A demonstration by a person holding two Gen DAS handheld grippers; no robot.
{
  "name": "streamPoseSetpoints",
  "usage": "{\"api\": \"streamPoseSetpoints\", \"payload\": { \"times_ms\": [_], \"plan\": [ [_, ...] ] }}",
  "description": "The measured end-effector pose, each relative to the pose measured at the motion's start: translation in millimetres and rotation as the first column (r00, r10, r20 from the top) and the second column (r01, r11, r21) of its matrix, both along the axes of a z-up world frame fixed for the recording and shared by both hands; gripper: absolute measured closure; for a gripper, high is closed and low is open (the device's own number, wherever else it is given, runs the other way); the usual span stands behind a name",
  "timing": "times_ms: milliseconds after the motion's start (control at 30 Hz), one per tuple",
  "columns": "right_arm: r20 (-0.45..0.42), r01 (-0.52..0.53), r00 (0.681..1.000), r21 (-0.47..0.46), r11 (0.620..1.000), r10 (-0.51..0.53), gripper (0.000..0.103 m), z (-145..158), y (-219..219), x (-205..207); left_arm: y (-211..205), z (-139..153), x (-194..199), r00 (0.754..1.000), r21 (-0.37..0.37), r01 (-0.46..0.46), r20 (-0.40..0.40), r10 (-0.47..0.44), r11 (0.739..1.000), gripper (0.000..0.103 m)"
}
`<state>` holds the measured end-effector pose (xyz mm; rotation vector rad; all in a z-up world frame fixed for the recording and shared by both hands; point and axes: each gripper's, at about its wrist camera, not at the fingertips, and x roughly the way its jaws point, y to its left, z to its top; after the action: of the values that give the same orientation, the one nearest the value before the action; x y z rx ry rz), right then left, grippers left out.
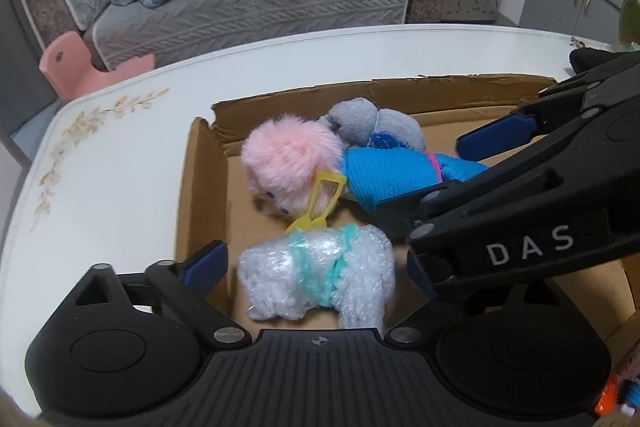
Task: Organize objects
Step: 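Carry bubble-wrapped bundle and blue sock roll into the box and release both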
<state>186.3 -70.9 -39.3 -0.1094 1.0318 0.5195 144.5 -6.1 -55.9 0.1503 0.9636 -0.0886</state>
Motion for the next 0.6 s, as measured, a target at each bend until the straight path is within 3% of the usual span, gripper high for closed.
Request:
{"api": "streamPoseSetpoints", "payload": {
  "times_ms": [167, 600],
  "plan": [
    [0.005, -0.01, 1.0, -0.021, 1.0, 0.01, 0.03, 8, 0, -3, 5, 10, -4, 0.999, -0.019, 0.005, -0.041, -0.006, 1.0, 0.001],
    [0.004, -0.027, 1.0, -0.059, 0.998, 0.027, 0.027, 22, 4, -21, 10, 33, -25, 0.999, -0.025, 0.004, -0.041, -0.005, 1.0, 0.001]
  ]
}}
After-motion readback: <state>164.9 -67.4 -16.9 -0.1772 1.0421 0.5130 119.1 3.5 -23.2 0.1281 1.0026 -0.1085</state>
